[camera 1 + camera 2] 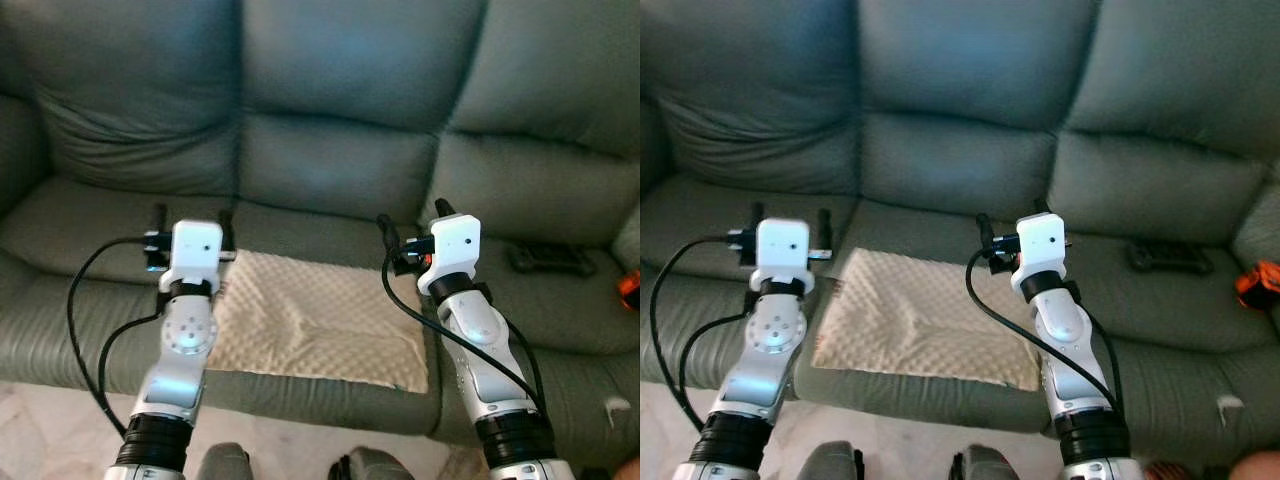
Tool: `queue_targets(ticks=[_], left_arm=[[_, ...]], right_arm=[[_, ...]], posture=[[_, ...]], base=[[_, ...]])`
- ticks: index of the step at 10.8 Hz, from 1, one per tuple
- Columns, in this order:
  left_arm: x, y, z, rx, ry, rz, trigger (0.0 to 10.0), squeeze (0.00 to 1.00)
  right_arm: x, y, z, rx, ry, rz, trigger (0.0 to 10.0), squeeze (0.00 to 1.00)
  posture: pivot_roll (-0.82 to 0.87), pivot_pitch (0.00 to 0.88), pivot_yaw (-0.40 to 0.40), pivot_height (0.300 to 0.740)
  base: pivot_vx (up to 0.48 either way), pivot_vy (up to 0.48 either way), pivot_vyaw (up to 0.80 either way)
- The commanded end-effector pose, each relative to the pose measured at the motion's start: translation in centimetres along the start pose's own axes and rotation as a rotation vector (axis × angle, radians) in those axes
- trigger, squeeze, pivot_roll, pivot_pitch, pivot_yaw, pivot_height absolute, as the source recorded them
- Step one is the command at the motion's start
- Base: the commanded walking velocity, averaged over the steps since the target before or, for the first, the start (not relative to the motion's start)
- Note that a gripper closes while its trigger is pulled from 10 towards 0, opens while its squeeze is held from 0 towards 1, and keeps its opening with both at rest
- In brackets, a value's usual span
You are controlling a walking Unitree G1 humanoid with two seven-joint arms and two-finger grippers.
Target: Move the pillow to the sofa
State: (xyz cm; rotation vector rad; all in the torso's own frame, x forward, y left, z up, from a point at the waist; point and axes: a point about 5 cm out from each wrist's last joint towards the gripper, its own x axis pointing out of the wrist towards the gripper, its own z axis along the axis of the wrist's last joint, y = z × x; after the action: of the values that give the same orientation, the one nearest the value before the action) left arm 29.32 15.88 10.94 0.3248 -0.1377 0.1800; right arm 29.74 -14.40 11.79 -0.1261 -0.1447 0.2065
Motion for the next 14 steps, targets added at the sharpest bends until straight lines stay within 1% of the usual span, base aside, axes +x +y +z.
queue_targets(ticks=[1,2,4,7,14], left_arm=[[-0.04,-0.38,-0.15,0.002,0.006,-0.006,10.0,0.00],[-0.01,-0.86,-0.22,-0.018,0.022,-0.023,10.0,0.00],[0.01,-1.16,-0.06,-0.050,0.021,-0.045,10.0,0.00],[0.12,-1.32,-0.09,-0.063,0.029,-0.057,10.0,0.00],[0.29,-1.26,-0.06,-0.060,0.033,-0.054,10.0,0.00]], right_arm=[[-0.12,-0.51,-0.57,0.013,0.031,-0.023,10.0,0.00],[-0.06,-0.49,-0.68,0.015,0.035,-0.026,10.0,0.00],[-0.02,-0.49,-0.65,0.017,0.034,-0.028,10.0,0.00],[-0.19,-0.34,-0.70,0.020,0.030,-0.035,10.0,0.00],[-0.09,0.10,-0.69,0.030,0.026,-0.020,10.0,0.00]], posture=[[-0.03,0.035,-0.053,0.740],[-0.04,0.035,-0.050,0.740],[-0.04,0.040,-0.049,0.740],[-0.04,0.040,-0.043,0.740],[-0.04,0.042,-0.039,0.740]], base=[[0.000,0.000,0.00],[0.000,0.000,0.00],[0.000,0.000,0.00],[-0.330,0.000,0.00],[-0.354,0.000,0.00]])
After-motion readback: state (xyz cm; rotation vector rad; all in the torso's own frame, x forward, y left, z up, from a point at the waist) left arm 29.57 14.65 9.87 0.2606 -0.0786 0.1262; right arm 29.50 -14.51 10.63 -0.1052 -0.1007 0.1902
